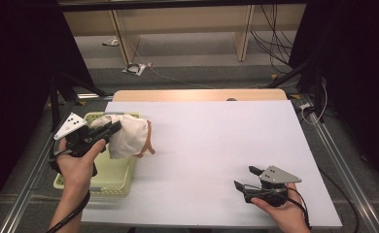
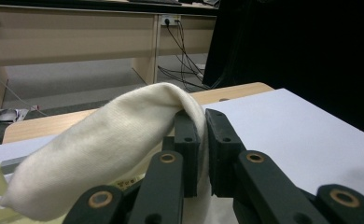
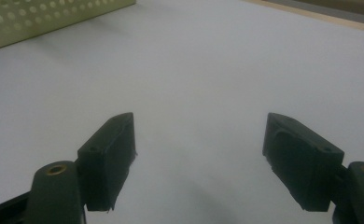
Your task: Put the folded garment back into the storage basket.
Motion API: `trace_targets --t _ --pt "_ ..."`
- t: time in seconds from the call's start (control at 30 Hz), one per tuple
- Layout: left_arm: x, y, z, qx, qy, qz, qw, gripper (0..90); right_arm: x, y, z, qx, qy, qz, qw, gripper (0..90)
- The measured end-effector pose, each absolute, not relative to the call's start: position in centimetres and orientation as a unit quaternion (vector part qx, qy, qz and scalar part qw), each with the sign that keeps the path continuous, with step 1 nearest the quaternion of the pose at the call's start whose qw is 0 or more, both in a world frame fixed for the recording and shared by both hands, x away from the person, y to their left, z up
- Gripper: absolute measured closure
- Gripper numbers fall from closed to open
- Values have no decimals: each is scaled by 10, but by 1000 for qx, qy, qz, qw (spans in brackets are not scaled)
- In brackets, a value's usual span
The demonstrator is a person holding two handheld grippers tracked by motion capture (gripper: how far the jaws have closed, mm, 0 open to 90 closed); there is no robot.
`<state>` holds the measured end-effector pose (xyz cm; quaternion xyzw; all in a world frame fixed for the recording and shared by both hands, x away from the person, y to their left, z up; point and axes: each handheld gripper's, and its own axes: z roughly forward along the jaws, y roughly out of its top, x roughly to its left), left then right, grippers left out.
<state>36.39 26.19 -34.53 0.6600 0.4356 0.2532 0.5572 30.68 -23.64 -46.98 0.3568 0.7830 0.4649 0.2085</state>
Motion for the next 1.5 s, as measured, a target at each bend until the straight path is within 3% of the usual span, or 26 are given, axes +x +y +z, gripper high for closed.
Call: trace_targets --t 1.5 --pt "366 309 -344 637 473 259 552 835 307 -236 -470 359 783 464 206 262"
